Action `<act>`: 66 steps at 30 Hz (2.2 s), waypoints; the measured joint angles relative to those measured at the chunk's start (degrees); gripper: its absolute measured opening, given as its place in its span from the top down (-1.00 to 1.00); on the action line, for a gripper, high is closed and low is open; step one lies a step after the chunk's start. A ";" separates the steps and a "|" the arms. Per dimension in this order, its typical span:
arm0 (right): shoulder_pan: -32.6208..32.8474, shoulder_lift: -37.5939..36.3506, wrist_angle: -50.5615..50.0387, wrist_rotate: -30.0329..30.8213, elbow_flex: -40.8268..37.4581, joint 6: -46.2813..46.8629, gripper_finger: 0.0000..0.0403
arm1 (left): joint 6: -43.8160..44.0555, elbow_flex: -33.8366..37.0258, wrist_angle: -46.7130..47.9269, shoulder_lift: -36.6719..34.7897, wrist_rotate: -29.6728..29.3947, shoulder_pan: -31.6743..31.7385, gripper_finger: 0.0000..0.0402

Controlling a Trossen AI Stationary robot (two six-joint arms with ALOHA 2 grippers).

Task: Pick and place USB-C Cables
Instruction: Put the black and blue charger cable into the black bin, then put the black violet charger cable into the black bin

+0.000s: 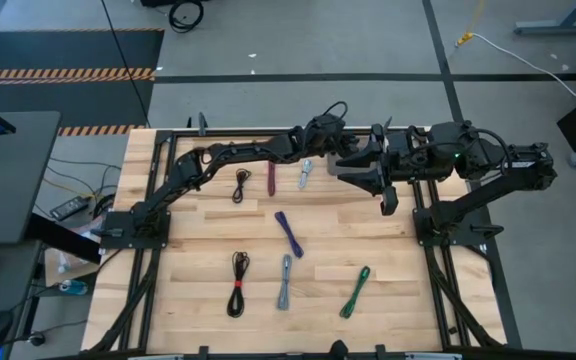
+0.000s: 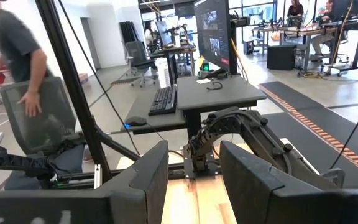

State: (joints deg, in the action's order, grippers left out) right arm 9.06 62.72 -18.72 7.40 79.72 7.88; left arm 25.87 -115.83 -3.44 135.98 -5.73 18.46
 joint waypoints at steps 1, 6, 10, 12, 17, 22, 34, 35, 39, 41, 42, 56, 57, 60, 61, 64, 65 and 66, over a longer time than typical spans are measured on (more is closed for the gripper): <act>0.00 0.00 0.00 0.00 0.00 0.00 0.25 | 0.00 0.00 0.05 0.00 0.23 0.00 0.50; 0.00 0.00 0.00 0.00 0.00 -0.09 0.25 | -0.04 0.00 -0.20 0.00 0.67 -0.02 0.53; 0.00 0.00 -0.21 -0.02 0.00 -0.38 0.25 | -0.07 0.00 -1.44 0.00 1.98 0.00 0.54; -0.02 -0.02 -1.00 -0.02 0.00 -0.55 0.25 | -0.11 0.00 -2.32 0.00 4.28 0.00 0.54; -0.02 -1.19 -4.47 0.41 0.00 -0.37 0.25 | -0.79 0.00 -0.83 -1.21 13.81 0.54 0.54; -0.02 -4.32 -5.62 2.85 0.00 -0.48 0.25 | -3.91 0.00 7.54 -5.08 17.30 2.18 0.56; -0.02 -5.97 -15.62 3.61 0.02 4.10 0.26 | -14.69 -0.02 27.83 -21.24 23.95 3.61 0.88; -0.02 -5.74 -17.03 3.54 0.02 5.05 0.27 | -16.26 -0.04 30.63 -22.94 23.86 3.26 0.91; -0.02 -5.49 -19.99 3.09 0.00 7.24 0.32 | -20.61 -0.07 41.70 -29.73 21.61 1.10 0.97; -0.02 -5.45 -20.59 2.99 0.00 7.55 0.33 | -21.87 -0.07 45.93 -33.01 19.47 -0.51 0.97; -0.02 -5.42 -21.06 2.98 0.00 7.58 0.33 | -22.39 -0.07 47.95 -34.71 17.96 -1.52 0.96; -0.33 3.90 -30.66 -1.56 0.02 17.62 0.33 | -15.64 -0.07 67.77 -46.77 -6.78 -16.00 0.93; -0.35 5.16 -30.60 -1.66 0.02 17.60 0.33 | -14.88 -0.07 68.91 -46.86 -8.66 -16.98 0.93; -0.85 9.31 -30.58 -1.81 0.02 17.51 0.33 | -12.10 -0.07 73.56 -46.95 -14.58 -19.56 0.93; -1.10 10.67 -30.58 -2.32 0.02 17.49 0.33 | -11.06 -0.07 75.08 -46.91 -16.06 -20.33 0.92; -1.97 14.97 -29.54 -4.97 0.02 17.56 0.30 | -8.02 -0.07 79.11 -46.90 -19.79 -22.31 0.89; -2.15 16.40 -28.87 -5.68 0.02 17.55 0.28 | -7.10 -0.07 80.24 -46.90 -20.58 -22.89 0.88; -2.37 17.83 -28.12 -6.17 0.02 17.53 0.26 | -6.50 -0.07 81.06 -46.90 -21.24 -23.38 0.87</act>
State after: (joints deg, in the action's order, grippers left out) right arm 6.69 80.55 -46.84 1.23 79.75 25.41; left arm 19.37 -115.90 77.61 89.08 -26.97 -4.92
